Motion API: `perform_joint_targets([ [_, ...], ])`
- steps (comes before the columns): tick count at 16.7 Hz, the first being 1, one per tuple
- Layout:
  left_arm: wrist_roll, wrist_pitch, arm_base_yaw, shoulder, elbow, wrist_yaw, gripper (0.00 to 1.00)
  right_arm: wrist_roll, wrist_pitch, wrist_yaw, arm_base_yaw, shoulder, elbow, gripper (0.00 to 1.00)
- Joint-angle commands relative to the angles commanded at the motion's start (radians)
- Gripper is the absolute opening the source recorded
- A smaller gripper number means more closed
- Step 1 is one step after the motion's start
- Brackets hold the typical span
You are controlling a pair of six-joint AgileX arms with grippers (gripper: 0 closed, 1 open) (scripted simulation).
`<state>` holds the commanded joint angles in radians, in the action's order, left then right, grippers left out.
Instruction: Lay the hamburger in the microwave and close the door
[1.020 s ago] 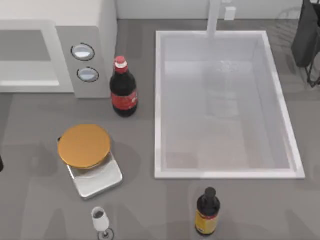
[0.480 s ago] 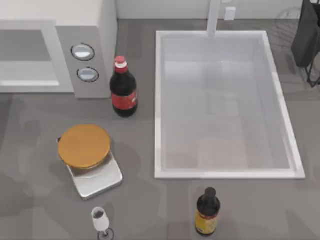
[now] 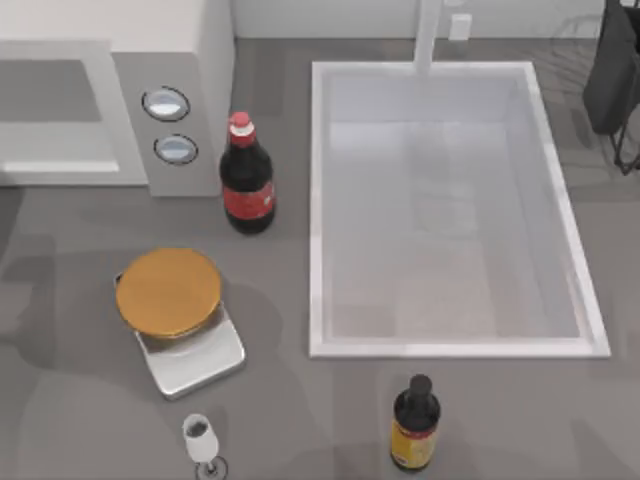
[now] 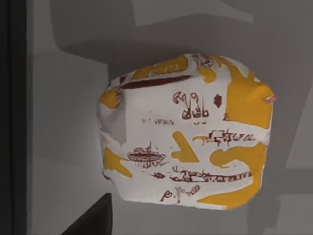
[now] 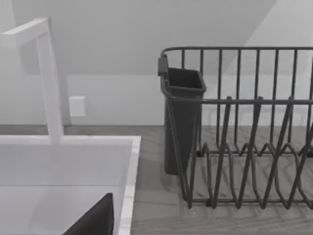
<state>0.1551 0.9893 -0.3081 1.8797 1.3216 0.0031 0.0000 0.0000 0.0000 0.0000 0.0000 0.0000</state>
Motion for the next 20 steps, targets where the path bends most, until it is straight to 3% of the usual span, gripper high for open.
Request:
perform_joint_targets([
  [9, 0.0, 0.032, 0.031, 0.006, -0.001, 0.005, 1.0, 0.0, 0.0, 0.0, 0.0, 0.0, 0.0, 1.0],
  [20, 0.034, -0.174, -0.039, 0.099, -0.102, 0.0, 1.0, 0.0, 0.0, 0.0, 0.0, 0.0, 0.0, 1.0],
])
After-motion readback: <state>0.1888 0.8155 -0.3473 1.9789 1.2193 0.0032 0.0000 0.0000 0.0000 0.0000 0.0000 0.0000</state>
